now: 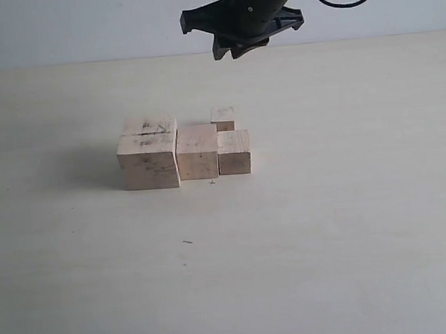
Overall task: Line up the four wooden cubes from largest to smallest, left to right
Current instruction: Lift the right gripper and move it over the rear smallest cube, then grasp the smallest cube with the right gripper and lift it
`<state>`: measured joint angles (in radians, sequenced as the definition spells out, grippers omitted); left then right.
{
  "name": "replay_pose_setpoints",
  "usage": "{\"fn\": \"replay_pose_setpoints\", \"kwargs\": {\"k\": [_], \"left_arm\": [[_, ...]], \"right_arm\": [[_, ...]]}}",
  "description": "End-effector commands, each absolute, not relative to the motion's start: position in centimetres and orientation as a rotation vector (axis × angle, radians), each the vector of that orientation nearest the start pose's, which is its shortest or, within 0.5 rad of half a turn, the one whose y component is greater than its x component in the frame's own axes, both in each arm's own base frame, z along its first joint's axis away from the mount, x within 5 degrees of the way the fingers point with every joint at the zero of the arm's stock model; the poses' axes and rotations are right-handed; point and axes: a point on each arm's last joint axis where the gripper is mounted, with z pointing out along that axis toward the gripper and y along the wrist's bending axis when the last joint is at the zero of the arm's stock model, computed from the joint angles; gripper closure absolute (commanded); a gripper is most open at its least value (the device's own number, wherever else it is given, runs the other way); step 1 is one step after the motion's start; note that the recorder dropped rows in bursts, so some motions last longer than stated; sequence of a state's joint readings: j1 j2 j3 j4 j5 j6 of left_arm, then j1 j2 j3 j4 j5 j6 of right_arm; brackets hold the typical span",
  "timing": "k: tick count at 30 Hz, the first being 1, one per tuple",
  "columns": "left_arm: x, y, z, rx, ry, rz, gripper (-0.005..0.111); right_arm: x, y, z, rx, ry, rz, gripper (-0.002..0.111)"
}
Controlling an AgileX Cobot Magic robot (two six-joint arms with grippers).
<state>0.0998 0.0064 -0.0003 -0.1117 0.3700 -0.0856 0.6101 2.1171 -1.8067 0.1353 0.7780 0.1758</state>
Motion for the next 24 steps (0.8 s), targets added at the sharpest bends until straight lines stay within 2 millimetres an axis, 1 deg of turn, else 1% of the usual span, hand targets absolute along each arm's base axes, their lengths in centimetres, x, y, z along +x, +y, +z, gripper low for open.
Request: {"fn": "replay_pose_setpoints", "kwargs": {"k": [1,4,8,11,15,19,24], "left_arm": [[5.3,0.1,18.0,-0.231,1.835,-0.104,0.107],[5.3,0.1,18.0,-0.231,1.835,-0.104,0.107],[5.3,0.1,18.0,-0.231,1.835,-0.104,0.107],[5.3,0.1,18.0,-0.231,1.835,-0.104,0.107],[5.3,0.1,18.0,-0.231,1.835,-0.104,0.107],[5.3,0.1,18.0,-0.231,1.835,-0.104,0.107],[5.3,0.1,18.0,-0.231,1.835,-0.104,0.107]], "right_arm": [[38.9,28.8,21.5,-0.431,2.638,0.499,0.055],[39.1,29.2,19.5,-0.415,2.686,0.512,0.054],[39.3,29.3,17.7,-0.423,2.720,0.495,0.054],[39.5,29.5,17.1,-0.469,2.694,0.488,0.050],[39.9,29.7,16.8,-0.440,2.658,0.500,0.042],[40.2,29.9,16.3,-0.400,2.651,0.510,0.042],[40.3,29.9,15.0,-0.347,2.686,0.510,0.042]]}}
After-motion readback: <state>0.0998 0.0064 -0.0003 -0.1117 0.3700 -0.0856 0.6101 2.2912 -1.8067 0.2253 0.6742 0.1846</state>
